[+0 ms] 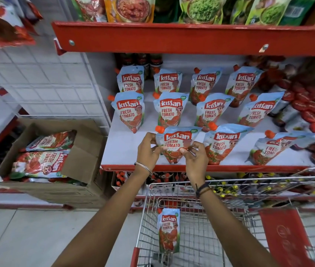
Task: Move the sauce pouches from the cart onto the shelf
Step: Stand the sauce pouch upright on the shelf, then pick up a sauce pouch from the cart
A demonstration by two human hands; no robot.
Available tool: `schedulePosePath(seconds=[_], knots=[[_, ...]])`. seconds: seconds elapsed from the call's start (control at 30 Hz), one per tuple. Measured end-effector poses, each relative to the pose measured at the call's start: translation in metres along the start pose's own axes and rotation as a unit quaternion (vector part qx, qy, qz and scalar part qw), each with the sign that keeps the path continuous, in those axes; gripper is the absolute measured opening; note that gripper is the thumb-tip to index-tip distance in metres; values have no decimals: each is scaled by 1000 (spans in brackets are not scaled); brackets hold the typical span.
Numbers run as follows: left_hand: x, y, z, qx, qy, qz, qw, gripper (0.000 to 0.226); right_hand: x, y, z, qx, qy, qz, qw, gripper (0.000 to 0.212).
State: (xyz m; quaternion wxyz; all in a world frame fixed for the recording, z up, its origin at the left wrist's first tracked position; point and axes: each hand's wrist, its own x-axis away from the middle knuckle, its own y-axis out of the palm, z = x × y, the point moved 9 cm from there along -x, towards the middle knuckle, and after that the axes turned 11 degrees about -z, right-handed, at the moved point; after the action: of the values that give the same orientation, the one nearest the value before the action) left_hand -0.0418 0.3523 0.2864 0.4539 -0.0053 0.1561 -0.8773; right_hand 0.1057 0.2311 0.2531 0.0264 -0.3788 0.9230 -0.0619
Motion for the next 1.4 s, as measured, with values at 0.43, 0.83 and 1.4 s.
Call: schedulePosePath(seconds=[0.43,0.83,1.4], knots=[[12,11,-25,5,-39,-12,999,34,7,8,11,88,18,-73,993,35],[124,51,-109,-53,-103,13,993,16,105,-15,112,45,89,-85,991,26],[229,156,-342,-48,-590,-90,801,13,169,21,412,80,514,-220,826,23]])
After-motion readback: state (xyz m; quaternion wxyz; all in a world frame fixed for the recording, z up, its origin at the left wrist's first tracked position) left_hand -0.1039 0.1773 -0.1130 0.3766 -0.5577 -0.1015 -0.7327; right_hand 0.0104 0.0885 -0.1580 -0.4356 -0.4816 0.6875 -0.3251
